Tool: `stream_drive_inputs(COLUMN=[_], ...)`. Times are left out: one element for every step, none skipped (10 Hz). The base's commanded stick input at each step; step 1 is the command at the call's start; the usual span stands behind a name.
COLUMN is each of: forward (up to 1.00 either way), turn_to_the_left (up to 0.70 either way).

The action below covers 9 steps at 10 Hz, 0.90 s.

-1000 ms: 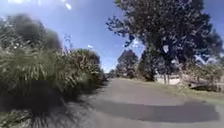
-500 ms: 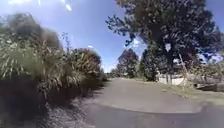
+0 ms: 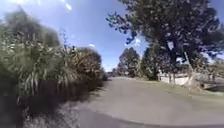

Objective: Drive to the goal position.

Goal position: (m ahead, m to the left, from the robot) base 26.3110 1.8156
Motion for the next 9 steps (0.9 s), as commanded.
stream_drive_inputs(forward=[1.00, 1.00, 1.00, 1.00, 1.00, 0.93, 0.58, 0.24, 1.00], turn_to_the_left=[0.00, 0.00, 0.00, 0.00, 0.00, 0.00, 0.00, 0.00, 0.00])
